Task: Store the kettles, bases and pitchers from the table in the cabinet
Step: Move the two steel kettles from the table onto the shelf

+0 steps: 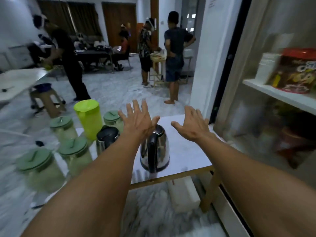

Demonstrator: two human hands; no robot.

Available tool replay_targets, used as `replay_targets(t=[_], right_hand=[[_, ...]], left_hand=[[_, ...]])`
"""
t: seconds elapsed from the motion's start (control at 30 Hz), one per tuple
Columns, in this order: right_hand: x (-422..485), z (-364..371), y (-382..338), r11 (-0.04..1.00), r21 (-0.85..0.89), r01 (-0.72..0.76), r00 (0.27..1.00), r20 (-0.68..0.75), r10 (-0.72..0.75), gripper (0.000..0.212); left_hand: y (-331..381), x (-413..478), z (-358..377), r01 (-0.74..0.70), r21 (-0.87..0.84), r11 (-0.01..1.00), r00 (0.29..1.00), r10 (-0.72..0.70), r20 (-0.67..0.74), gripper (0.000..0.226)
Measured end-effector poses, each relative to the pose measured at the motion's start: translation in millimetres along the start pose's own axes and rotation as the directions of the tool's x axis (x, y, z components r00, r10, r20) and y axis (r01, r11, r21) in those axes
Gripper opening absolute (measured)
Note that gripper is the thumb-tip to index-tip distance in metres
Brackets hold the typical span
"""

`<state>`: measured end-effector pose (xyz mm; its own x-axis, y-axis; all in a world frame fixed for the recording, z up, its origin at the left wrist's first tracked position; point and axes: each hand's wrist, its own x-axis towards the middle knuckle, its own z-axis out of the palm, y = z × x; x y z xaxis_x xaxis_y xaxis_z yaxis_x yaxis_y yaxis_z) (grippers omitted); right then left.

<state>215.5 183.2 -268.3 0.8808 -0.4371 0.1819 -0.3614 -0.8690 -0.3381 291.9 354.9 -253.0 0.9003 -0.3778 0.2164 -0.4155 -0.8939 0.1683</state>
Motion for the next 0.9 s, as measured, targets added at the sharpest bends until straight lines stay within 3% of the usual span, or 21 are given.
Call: replay_targets(t=[0.2, 0.37, 0.43, 0.5, 0.63, 0.77, 0.9], right_hand=[[0.4, 89.1, -31.5, 0.987, 0.140, -0.083, 0.975, 0.216, 0.051, 0.086], [-13.8, 134.4, -49.3, 0.924, 0.286, -0.253, 0.927, 0.345, 0.147, 0.086], [-15.1, 145.6, -54.2, 0.856, 0.358, -0.372, 0.906, 0.340, 0.252, 0.073], [-13.1, 153.9, -58.4, 0.761, 0.447, -0.470, 0.877, 0.335, 0.345, 0.059], [-14.8, 168.5, -59.7, 0.537, 0.660, -0.526, 0.847, 0.348, 0.401, 0.039], [-13.6, 174.5, -51.2, 0.467, 0.709, -0.528, 0.827, 0.305, 0.472, 0.036], [-6.8, 161.0, -33.2, 0.506, 0.719, -0.477, 0.851, 0.234, 0.471, 0.028]], left_hand=[[-43.2, -21.3, 61.0, 0.358, -0.162, 0.920, 0.927, -0.371, -0.061, 0.083], [-67.4, -34.0, 103.5, 0.571, -0.338, 0.749, 0.805, -0.590, 0.053, 0.093], [-75.7, -33.0, 113.9, 0.635, -0.458, 0.622, 0.745, -0.650, 0.149, 0.088], [-83.7, -29.6, 119.3, 0.702, -0.526, 0.480, 0.654, -0.726, 0.211, 0.069], [-94.4, -24.8, 122.3, 0.731, -0.624, 0.275, 0.540, -0.792, 0.284, 0.048], [-105.4, -24.7, 124.1, 0.670, -0.731, 0.131, 0.567, -0.725, 0.390, 0.049], [-108.5, -30.1, 120.7, 0.607, -0.770, 0.195, 0.632, -0.707, 0.319, 0.046]])
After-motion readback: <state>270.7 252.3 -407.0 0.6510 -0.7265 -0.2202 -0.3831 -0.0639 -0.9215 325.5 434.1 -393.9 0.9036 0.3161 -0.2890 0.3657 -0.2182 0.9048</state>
